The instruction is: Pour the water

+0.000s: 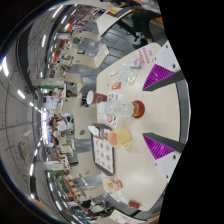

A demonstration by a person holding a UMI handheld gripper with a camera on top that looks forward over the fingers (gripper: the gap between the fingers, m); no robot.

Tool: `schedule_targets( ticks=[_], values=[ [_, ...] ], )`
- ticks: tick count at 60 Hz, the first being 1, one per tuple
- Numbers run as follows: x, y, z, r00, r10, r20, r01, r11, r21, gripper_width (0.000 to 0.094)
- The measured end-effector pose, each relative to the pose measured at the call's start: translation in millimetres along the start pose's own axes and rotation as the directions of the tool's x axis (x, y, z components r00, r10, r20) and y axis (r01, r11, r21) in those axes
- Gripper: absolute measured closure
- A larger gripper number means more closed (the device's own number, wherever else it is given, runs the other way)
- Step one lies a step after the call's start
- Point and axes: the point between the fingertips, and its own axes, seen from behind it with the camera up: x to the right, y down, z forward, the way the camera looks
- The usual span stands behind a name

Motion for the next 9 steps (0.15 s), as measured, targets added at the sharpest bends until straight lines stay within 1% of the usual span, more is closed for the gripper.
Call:
schedule_targets(
  ticks=[9],
  values=[
    [-4.1,-0.7,0.7,1.0,-0.004,0.005,0.004,1.0,-0.011,0.009]
  ],
)
